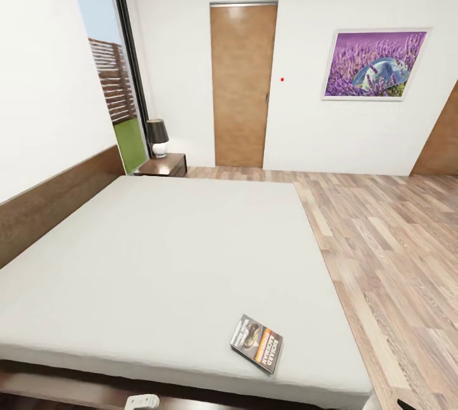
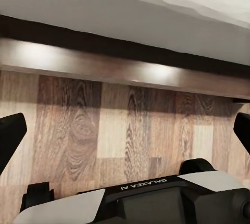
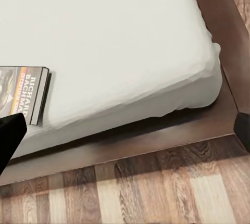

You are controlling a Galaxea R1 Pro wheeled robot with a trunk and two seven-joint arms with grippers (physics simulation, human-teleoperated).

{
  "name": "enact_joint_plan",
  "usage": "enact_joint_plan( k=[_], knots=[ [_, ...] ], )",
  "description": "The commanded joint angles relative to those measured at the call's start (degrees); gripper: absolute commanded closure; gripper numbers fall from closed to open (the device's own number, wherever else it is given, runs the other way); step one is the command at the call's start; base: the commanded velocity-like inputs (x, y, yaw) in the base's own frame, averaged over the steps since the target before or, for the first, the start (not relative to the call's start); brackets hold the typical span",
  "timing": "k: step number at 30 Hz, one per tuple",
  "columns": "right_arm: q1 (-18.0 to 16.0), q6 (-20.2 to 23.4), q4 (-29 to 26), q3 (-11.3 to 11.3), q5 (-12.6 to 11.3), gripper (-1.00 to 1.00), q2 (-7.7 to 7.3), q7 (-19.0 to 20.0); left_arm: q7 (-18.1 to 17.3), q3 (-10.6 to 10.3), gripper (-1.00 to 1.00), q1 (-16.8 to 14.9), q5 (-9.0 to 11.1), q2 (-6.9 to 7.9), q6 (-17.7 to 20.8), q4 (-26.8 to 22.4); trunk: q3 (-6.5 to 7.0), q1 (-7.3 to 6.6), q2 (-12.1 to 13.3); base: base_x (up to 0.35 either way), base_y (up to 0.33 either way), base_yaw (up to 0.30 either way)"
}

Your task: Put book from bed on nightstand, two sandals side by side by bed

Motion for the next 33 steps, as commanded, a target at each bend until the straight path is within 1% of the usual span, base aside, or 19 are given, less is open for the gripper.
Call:
enact_joint_plan(
  k=[1, 10, 17, 19, 30, 32, 33],
  knots=[
    [-0.1, -0.5, 0.3, 0.5, -0.5, -1.0, -0.03, 0.2, -0.1, 0.4, -1.0, 0.0, -0.6, 0.02, -0.3, 0.1, -0.07, 0.01, -0.1, 0.0, 0.002, -0.001],
    [-0.1, -0.5, 0.3, 0.5, -0.4, -1.0, -0.03, 0.2, -0.1, 0.4, -1.0, 0.0, -0.5, 0.02, -0.3, 0.1, -0.07, 0.01, -0.1, 0.0, 0.004, 0.0],
    [-0.1, -0.5, 0.3, 0.5, -0.4, -1.0, -0.03, 0.2, -0.1, 0.4, -1.0, 0.0, -0.5, 0.02, -0.3, 0.1, -0.07, 0.01, -0.1, 0.0, 0.232, 0.0],
    [-0.1, -0.5, 0.3, 0.5, -0.4, -1.0, -0.03, 0.2, -0.1, 0.4, -1.0, 0.0, -0.5, 0.02, -0.3, 0.1, -0.07, 0.01, -0.1, 0.0, 0.085, 0.0],
    [-0.1, -0.5, 0.3, 0.5, -0.4, -1.0, -0.03, 0.2, -0.7, 0.3, -1.0, 0.0, -0.5, -0.04, -0.3, -0.1, -0.07, 0.01, -0.1, 0.0, 0.013, 0.0],
    [-0.1, -0.5, 0.3, 0.5, -0.4, -1.0, -0.03, 0.2, -1.8, 0.1, -1.0, 0.0, -0.5, -0.43, -0.2, -0.2, -0.07, 0.01, -0.1, 0.0, 0.0, 0.0],
    [-0.1, -0.5, 0.3, 0.5, -0.4, -1.0, -0.03, 0.2, -2.8, 0.1, -1.0, -0.1, -0.6, -1.15, -0.1, -0.3, -0.07, 0.01, -0.1, 0.0, 0.0, 0.0]
  ],
)
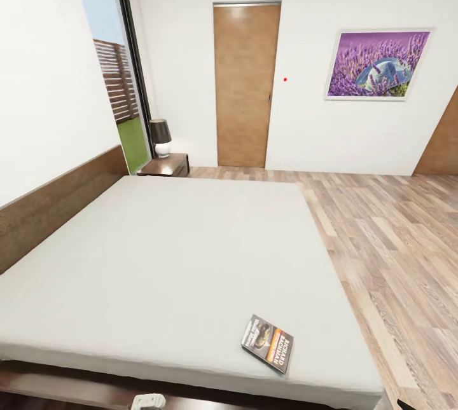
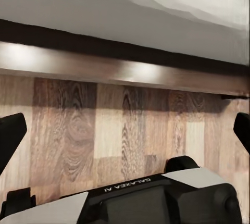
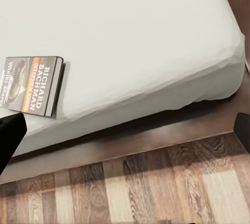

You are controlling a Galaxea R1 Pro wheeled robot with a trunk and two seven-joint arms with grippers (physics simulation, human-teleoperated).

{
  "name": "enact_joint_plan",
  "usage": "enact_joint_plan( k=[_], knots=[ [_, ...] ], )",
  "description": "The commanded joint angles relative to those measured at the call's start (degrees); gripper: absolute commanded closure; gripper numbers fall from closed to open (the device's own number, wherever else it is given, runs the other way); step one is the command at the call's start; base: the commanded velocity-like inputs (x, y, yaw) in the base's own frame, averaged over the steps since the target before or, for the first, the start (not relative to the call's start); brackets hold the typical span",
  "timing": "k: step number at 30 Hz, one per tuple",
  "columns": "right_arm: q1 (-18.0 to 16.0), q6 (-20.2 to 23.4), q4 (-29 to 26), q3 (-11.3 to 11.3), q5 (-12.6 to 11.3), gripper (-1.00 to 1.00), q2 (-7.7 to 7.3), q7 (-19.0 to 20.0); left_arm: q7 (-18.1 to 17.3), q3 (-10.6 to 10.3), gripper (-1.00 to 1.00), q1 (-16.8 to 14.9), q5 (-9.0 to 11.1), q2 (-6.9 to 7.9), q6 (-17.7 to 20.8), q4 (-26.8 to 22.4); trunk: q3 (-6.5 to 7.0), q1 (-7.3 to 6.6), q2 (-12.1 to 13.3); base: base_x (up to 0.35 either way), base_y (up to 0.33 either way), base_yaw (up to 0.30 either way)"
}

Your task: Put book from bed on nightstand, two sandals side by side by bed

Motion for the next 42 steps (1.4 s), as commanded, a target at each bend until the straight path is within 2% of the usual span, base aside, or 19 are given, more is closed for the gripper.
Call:
enact_joint_plan(
  k=[1, 4, 8, 9, 10, 12, 14, 15, 17, 21, 27, 32, 42],
  knots=[
    [-0.1, -0.5, 0.3, 0.5, -0.5, -1.0, -0.04, 0.2, -0.8, 0.4, -1.0, -0.1, -0.6, -1.03, -0.1, -0.4, -0.07, 0.01, -0.1, 0.0, 0.0, 0.0],
    [-0.1, -0.5, 0.3, 0.5, -0.5, -1.0, -0.04, 0.2, -1.6, 0.4, -1.0, -0.5, -0.7, -2.77, 0.9, -2.3, -0.07, 0.01, -0.1, 0.0, 0.0, 0.0],
    [-0.1, -0.5, 0.3, 0.5, -0.5, -1.0, -0.04, 0.2, -2.0, 0.4, -1.0, -1.4, -0.7, -6.09, 8.7, -9.6, -0.07, 0.01, -0.1, 0.0, 0.0, 0.0],
    [-0.1, -0.5, 0.3, 0.5, -0.5, -1.0, -0.04, 0.2, -2.0, 0.3, -1.0, -2.0, -0.7, -7.91, 12.8, -13.8, -0.07, 0.01, -0.1, 0.0, 0.0, 0.0],
    [-0.1, -0.5, 0.3, 0.5, -0.5, -1.0, -0.04, 0.2, -2.1, 0.3, -1.0, -2.3, -0.7, -8.79, 14.9, -16.2, -0.07, 0.01, -0.1, 0.0, 0.0, 0.0],
    [-0.1, -0.5, 0.3, 0.5, -0.5, -1.0, -0.04, 0.2, -2.1, 0.1, -1.0, -2.9, -0.7, -11.69, 23.0, -26.0, -0.07, 0.01, -0.1, 0.0, 0.0, 0.0],
    [-0.1, -0.5, 0.3, 0.5, -0.5, -1.0, -0.04, 0.2, -2.1, -0.5, -1.0, -3.0, -0.6, -12.74, 26.4, -30.5, -0.07, 0.01, -0.1, 0.0, 0.0, 0.0],
    [-0.1, -0.5, 0.3, 0.5, -0.5, -1.0, -0.04, 0.2, -2.2, -2.2, -1.0, -3.3, -0.5, -13.59, 30.5, -36.5, -0.07, 0.01, -0.1, 0.0, 0.0, 0.0],
    [-0.1, -0.5, 0.3, 0.5, -0.5, -1.0, -0.04, 0.2, -2.1, -4.7, -1.0, -3.7, 0.0, -13.59, 34.7, -43.5, -0.07, 0.01, -0.1, 0.0, 0.0, 0.0],
    [-0.1, -0.5, 0.3, 0.5, -0.5, -1.0, -0.04, 0.2, -1.5, -6.4, -1.0, -5.0, 1.2, -13.59, 40.1, -50.0, -0.07, 0.01, -0.1, 0.0, 0.0, 0.0],
    [-0.1, -0.5, 0.3, 0.5, -0.4, -1.0, -0.04, 0.2, 1.2, -6.9, -1.0, -5.4, 1.5, -13.59, 41.3, -51.0, -0.07, 0.01, -0.1, 0.0, 0.0, 0.0],
    [-0.1, -0.5, 0.3, 0.6, -0.4, -1.0, -0.04, 0.3, 2.8, -7.1, -1.0, -5.5, 1.4, -13.59, 41.3, -49.7, -0.07, 0.01, -0.1, 0.0, 0.0, 0.0],
    [-0.1, -0.5, 0.3, 0.6, -0.4, -1.0, -0.04, 0.4, 3.4, -7.1, -1.0, -5.5, 1.3, -13.59, 41.3, -49.3, -0.07, 0.01, -0.1, 0.0, 0.0, 0.0]
  ],
)
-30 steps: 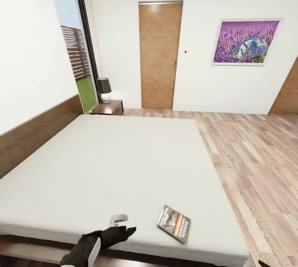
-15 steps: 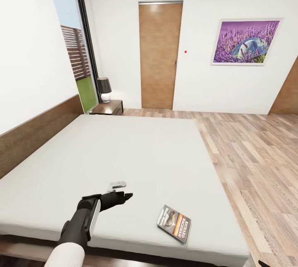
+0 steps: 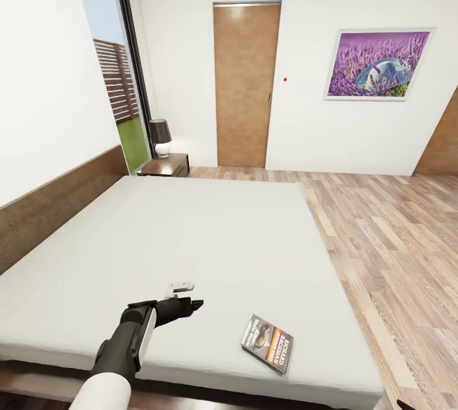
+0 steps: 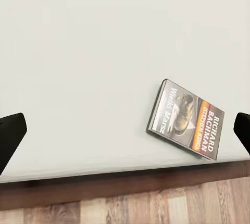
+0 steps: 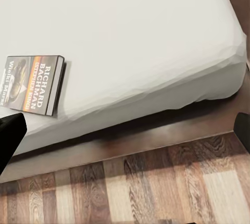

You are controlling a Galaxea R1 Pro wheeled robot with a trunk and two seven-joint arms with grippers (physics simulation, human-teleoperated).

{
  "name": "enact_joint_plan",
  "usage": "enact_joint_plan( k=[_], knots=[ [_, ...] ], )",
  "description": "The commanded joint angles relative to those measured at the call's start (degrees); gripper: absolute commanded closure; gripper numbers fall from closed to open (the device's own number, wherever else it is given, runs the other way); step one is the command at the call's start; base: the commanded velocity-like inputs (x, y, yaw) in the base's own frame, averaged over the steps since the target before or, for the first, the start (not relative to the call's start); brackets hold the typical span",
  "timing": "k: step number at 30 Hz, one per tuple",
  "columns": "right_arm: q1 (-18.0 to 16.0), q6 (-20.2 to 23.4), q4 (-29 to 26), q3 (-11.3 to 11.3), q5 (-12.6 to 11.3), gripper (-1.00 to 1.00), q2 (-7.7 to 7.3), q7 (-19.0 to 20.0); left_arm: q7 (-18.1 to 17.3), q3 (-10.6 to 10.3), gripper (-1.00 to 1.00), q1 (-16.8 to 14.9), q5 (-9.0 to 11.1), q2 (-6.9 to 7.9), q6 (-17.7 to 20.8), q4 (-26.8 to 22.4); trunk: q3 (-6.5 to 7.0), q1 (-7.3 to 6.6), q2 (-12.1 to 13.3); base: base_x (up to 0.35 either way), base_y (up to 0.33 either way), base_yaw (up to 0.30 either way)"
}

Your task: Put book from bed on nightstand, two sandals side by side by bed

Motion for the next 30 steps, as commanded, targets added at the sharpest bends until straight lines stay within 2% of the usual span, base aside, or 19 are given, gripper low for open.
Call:
enact_joint_plan(
  k=[1, 25, 30],
  knots=[
    [-0.1, -0.5, 0.3, 0.5, -0.5, -1.0, -0.04, 0.2, -0.5, 0.3, -1.0, -0.1, -0.6, -0.09, 0.2, -0.1, -0.08, 0.01, -0.1, 0.0, 0.0, 0.0],
    [-0.1, -0.5, 0.3, 0.5, -0.5, -1.0, 0.11, 0.1, -0.5, 0.2, -1.0, -0.1, -0.6, -0.09, 0.1, 0.0, -0.08, 0.01, -0.1, 0.027, -0.041, 0.0],
    [-0.1, -0.6, 0.3, 0.5, -0.5, -1.0, 0.14, 0.1, -0.5, 0.2, -1.0, -0.1, -0.7, -0.09, 0.1, 0.0, -0.08, 0.01, -0.1, 0.0, -0.165, 0.0]
  ],
)
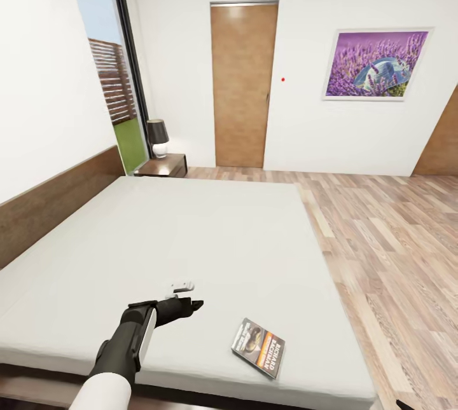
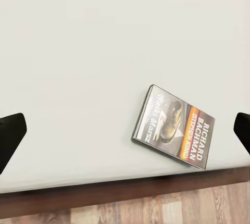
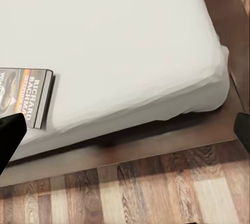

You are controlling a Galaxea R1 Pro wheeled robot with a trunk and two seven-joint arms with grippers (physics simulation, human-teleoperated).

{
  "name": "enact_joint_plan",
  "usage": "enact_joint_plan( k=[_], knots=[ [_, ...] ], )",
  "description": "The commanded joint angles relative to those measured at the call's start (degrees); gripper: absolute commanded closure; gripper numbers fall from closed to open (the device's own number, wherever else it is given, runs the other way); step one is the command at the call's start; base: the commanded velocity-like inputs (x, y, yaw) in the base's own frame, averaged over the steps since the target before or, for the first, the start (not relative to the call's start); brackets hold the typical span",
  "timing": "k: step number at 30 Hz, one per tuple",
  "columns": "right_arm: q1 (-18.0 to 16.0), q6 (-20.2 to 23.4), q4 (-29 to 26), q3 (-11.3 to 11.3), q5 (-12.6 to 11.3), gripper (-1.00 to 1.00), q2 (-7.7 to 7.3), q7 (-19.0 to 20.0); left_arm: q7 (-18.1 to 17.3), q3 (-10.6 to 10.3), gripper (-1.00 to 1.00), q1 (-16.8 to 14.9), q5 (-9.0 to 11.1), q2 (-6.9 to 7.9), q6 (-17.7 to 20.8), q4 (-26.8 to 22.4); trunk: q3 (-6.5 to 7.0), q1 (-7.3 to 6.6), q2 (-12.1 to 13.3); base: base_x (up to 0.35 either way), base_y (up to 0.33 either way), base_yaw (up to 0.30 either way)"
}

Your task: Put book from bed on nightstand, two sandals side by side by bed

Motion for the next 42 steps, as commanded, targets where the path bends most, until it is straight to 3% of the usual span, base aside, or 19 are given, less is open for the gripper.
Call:
enact_joint_plan(
  k=[1, 18, 42],
  knots=[
    [-0.1, -0.5, 0.3, 0.5, -0.5, -1.0, -0.04, 0.2, -0.6, 0.3, -1.0, -0.1, -0.6, -0.1, 0.2, -0.1, -0.08, 0.01, -0.1, 0.0, -0.24, 0.0],
    [-0.1, -0.5, 0.3, 0.5, -0.5, -1.0, -0.01, 0.2, -0.6, -0.5, -1.0, -0.1, -0.5, -0.1, 0.2, 0.0, -0.08, 0.01, -0.1, 0.0, -0.266, 0.0],
    [-0.1, -0.5, 0.3, 0.5, -0.5, -1.0, 0.04, 0.1, -0.7, -1.3, -1.0, -0.1, -0.5, -0.1, 0.2, 0.1, -0.08, 0.01, -0.1, 0.0, -0.105, 0.0]
  ],
)
